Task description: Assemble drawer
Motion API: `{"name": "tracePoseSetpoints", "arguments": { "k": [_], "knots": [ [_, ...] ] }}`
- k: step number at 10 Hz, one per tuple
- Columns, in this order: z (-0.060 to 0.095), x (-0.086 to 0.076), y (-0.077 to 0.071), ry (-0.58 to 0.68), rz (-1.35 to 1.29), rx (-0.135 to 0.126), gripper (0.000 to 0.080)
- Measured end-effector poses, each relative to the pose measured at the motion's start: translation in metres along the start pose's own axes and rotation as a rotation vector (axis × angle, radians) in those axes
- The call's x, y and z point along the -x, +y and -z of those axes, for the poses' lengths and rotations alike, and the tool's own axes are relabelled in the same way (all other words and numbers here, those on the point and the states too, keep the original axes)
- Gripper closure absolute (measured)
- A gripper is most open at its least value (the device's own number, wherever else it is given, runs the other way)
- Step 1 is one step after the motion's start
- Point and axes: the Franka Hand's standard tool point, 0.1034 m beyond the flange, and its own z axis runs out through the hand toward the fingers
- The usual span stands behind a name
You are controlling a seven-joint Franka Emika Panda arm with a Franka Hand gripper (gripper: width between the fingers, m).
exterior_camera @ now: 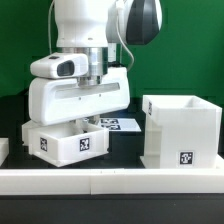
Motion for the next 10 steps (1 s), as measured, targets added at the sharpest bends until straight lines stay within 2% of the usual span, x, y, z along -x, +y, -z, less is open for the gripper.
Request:
{"name": "tracePoseSetpoints", "arguments": {
  "k": [4,8,10],
  "knots": [
    [-0.0017,0.0043,0.0023,-0.016,0.25,0.005,0.0758],
    [-0.0037,-0.0053,-0.0074,-0.047,0.519,0.009,0.0758],
    [-0.0043,-0.0017,-0.0049,-0.061,0.664,0.01,0.0758]
  ]
}}
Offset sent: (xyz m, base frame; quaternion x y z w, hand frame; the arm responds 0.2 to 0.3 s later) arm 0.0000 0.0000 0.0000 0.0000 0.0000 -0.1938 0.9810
